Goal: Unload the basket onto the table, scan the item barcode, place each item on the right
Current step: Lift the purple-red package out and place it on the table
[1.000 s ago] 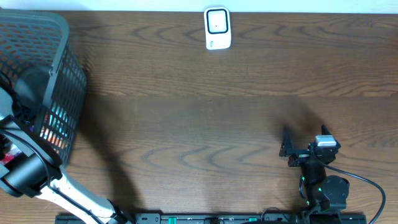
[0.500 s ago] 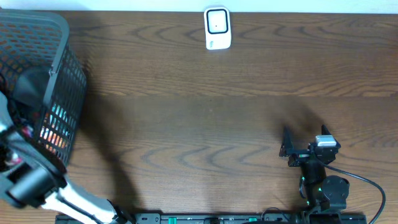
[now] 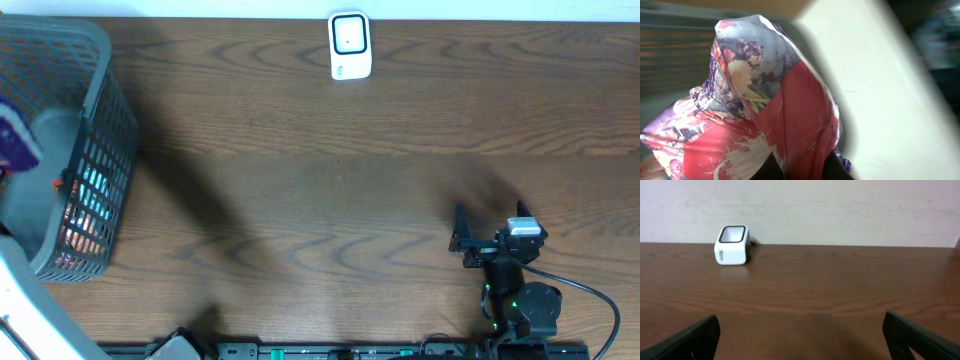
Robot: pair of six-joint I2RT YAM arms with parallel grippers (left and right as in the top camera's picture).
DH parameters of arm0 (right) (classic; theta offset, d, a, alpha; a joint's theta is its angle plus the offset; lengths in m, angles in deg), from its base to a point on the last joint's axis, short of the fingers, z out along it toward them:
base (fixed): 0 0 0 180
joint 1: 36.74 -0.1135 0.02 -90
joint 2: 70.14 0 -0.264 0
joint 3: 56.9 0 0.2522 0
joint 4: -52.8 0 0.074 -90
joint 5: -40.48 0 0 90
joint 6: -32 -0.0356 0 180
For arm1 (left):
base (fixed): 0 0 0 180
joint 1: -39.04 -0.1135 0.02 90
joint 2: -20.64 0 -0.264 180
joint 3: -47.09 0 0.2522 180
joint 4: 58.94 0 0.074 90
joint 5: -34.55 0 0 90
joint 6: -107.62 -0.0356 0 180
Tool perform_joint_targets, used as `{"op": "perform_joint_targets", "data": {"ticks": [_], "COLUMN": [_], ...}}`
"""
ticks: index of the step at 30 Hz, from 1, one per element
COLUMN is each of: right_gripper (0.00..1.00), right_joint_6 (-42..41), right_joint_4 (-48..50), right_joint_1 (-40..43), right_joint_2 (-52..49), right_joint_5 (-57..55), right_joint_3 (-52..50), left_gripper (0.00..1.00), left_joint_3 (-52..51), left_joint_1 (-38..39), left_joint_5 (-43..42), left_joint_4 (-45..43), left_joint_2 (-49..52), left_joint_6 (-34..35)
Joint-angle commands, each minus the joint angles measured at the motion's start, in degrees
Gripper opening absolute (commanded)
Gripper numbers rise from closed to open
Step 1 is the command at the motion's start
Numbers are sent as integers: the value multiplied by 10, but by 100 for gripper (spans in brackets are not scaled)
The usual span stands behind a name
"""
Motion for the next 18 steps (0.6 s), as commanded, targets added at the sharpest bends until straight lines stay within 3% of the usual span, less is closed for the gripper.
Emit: {"op": "perform_joint_targets", "data": {"ticks": [1, 5, 10, 13, 18], "right_gripper": [99, 99, 99, 99, 99], "right_joint_6": [6, 6, 6, 6, 6], "right_joint_4": [-2, -2, -2, -2, -2], "right_joint_1": [-3, -3, -3, -3, -3], "right_joint_2": [4, 4, 4, 4, 4], "right_joint_5": [-2, -2, -2, -2, -2], "right_joint_3": [0, 0, 0, 0, 0], "left_gripper": [7, 7, 7, 7, 8], "left_joint_3": [6, 6, 6, 4, -1], "left_joint_1": [45, 156, 329, 436, 583], "left_joint_5": [-175, -239, -236, -172, -43], "left_joint_4": [-45, -87, -79, -49, -6], "left_joint_2": [-17, -19, -18, -6, 47], "left_joint_6": [52, 23, -145, -208, -258]}}
